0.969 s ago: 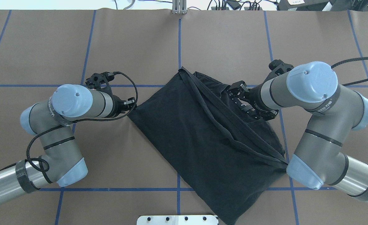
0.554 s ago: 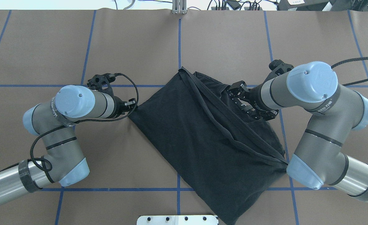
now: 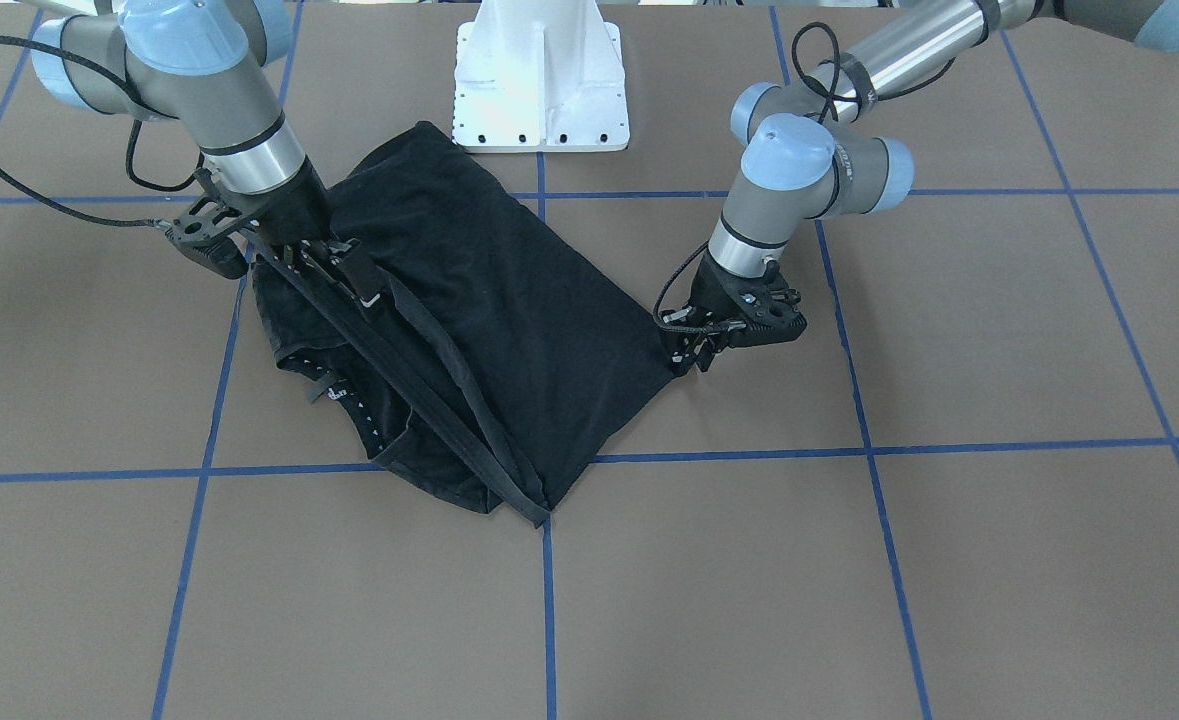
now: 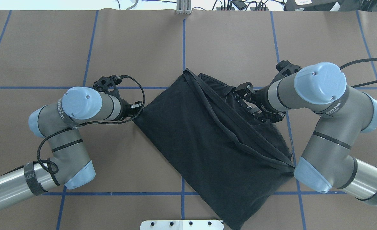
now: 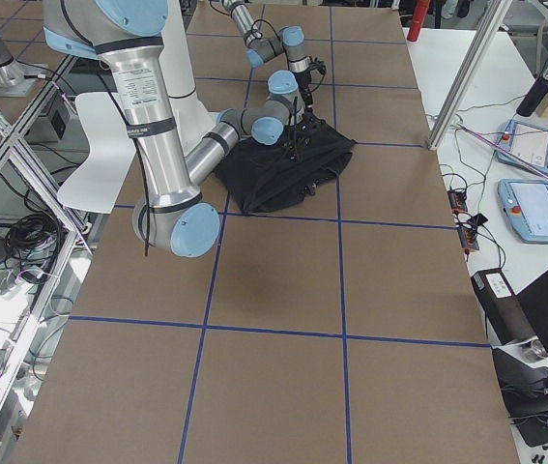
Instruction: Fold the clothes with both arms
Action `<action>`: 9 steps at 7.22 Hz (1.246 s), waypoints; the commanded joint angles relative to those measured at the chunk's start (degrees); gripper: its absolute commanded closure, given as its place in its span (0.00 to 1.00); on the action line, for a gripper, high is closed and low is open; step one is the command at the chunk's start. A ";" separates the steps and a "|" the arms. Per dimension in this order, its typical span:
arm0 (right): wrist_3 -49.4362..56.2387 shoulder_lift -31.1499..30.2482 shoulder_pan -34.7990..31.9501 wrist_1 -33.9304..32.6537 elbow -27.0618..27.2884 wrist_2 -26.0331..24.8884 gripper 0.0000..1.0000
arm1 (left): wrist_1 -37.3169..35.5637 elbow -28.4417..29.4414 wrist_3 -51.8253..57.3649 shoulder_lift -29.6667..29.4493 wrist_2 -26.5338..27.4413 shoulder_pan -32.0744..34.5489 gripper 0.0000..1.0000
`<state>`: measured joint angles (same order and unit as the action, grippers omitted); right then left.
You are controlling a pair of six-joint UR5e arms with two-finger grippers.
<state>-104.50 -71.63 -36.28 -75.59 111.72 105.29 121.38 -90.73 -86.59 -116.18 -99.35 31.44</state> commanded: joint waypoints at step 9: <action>0.00 0.09 -0.55 -0.09 0.08 0.97 0.00 | 2.00 5.87 6.78 -3.84 -0.05 6.43 1.00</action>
<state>-104.50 -71.50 -36.82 -75.65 111.76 106.18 121.99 -88.81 -81.43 -117.50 -99.48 35.89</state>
